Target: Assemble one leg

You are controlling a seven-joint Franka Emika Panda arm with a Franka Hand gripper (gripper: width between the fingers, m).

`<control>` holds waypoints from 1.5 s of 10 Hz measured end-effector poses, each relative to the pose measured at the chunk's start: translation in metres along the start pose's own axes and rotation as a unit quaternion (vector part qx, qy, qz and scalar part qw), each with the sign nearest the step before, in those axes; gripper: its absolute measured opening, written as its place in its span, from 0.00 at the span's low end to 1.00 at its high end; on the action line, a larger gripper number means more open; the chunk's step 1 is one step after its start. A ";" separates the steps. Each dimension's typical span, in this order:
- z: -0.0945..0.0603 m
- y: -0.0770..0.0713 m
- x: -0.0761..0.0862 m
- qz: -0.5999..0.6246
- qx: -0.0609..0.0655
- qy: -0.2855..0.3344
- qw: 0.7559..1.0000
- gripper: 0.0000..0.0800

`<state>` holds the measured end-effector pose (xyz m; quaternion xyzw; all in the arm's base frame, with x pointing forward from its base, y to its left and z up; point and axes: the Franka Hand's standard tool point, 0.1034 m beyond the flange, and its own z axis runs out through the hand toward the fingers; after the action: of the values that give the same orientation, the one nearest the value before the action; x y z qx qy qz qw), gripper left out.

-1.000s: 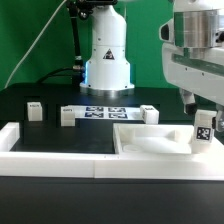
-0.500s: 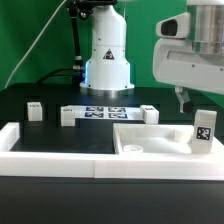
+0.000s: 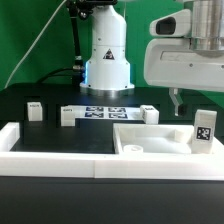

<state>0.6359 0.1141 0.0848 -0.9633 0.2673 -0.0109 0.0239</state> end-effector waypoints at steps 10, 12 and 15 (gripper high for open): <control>0.002 0.001 0.000 -0.059 0.000 0.002 0.998 0.36; 0.002 0.002 0.001 0.001 0.001 0.002 1.000 0.36; 0.002 0.006 0.002 0.149 0.006 0.003 0.989 0.36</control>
Offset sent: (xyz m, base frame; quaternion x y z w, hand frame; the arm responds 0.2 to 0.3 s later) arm 0.0000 0.0000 0.0000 0.0000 0.0000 0.0000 1.0000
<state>0.6348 0.1077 0.0825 -0.9126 0.4076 -0.0114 0.0299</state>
